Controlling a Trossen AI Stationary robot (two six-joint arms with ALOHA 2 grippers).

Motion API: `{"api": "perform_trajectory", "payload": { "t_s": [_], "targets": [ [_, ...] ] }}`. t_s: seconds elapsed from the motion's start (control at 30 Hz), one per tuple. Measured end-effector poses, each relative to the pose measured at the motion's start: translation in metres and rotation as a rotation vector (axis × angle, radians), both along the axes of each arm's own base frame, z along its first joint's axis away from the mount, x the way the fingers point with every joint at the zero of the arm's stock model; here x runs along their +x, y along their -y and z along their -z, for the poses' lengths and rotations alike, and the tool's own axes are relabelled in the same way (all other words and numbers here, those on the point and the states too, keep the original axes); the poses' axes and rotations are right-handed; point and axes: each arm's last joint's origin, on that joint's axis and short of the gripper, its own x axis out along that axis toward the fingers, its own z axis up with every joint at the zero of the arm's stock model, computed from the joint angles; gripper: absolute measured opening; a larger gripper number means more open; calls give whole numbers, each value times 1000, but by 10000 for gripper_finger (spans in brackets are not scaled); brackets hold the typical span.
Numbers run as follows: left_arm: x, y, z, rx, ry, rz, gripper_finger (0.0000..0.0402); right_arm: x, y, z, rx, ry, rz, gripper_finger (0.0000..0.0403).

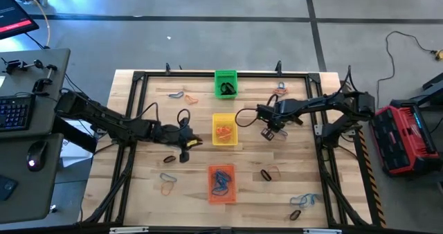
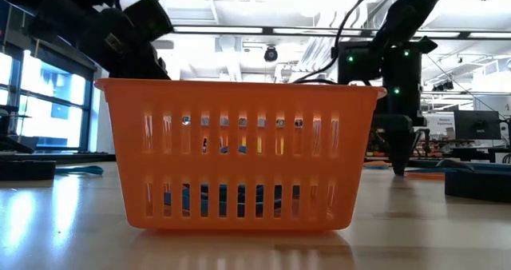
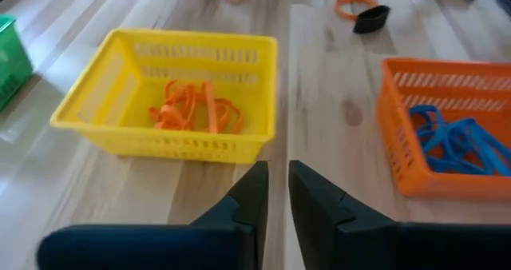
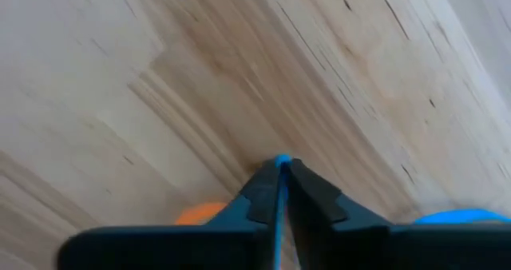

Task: Sort rubber bands into baskets
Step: Put the blue rubber band into the orange bin

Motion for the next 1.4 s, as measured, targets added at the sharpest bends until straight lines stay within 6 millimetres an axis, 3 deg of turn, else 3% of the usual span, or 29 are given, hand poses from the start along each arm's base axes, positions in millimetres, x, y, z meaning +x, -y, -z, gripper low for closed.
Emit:
{"api": "perform_trajectory", "payload": {
  "t_s": [0.2,0.5,0.73,1.17,1.4],
  "targets": [
    [1,3,-3,6,30,18,5,2,0,0,9,25,-22,9],
    [-8,2,7,-83,169,36,1,3,-19,-18,1,112,-84,1],
    [-14,1,15,-125,176,9,1,4,-56,-48,-38,261,-155,0],
    [-14,2,15,-121,180,4,1,29,-140,-101,-64,637,-360,0],
    [-14,2,13,-123,193,4,0,49,-175,-108,-34,838,-467,0]
  ]
}}
